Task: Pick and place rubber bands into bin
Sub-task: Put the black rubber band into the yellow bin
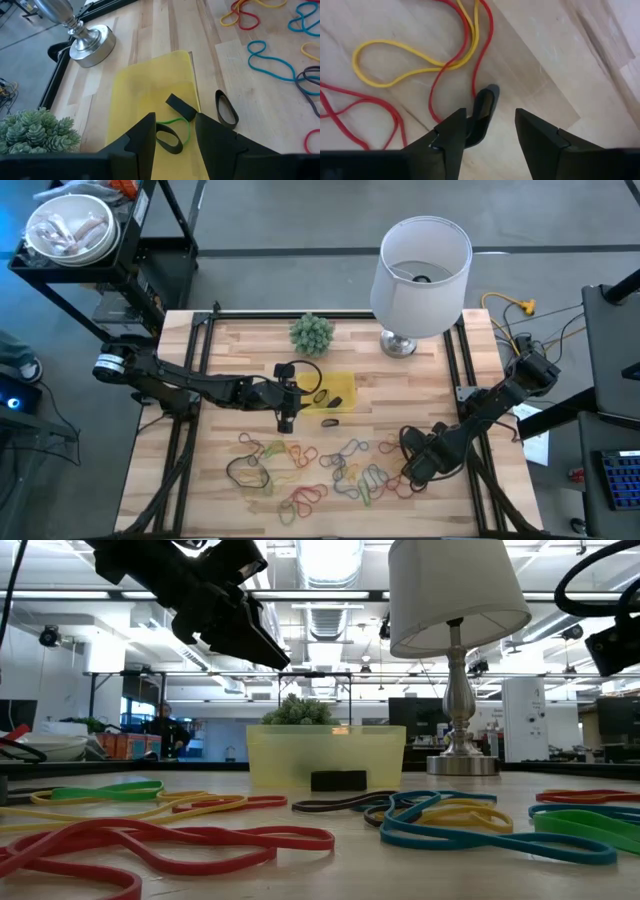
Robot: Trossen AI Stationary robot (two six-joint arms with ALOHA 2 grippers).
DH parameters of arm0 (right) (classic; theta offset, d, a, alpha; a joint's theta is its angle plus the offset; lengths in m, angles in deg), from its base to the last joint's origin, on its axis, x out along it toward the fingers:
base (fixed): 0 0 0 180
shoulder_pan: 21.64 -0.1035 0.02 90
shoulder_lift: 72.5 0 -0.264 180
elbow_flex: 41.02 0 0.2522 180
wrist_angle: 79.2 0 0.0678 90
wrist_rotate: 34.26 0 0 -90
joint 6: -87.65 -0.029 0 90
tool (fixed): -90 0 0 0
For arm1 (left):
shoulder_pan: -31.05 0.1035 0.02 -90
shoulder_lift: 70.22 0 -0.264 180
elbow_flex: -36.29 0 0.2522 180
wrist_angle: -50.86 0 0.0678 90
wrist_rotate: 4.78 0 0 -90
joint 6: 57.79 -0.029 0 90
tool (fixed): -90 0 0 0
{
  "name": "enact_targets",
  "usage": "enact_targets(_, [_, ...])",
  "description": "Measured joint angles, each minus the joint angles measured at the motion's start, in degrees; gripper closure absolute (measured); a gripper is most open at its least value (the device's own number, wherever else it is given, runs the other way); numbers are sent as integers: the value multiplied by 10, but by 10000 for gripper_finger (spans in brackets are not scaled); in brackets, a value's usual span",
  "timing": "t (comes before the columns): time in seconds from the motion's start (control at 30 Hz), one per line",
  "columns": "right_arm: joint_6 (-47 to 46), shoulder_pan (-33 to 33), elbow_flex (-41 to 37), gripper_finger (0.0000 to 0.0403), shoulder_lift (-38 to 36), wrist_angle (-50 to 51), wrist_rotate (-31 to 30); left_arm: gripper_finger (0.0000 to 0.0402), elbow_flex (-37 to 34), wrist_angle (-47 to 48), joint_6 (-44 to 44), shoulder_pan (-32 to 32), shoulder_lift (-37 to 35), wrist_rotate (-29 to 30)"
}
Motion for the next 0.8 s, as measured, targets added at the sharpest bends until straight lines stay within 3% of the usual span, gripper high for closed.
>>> enact_targets(0.27, [8,0,-4,295,0,2,10,278,0,0,0,0,0,0])
enact_targets(0.53, [66,0,4,385,0,0,14,278,0,0,0,0,0,0])
enact_targets(0.8, [123,0,45,391,0,0,-52,278,0,0,0,0,0,0])
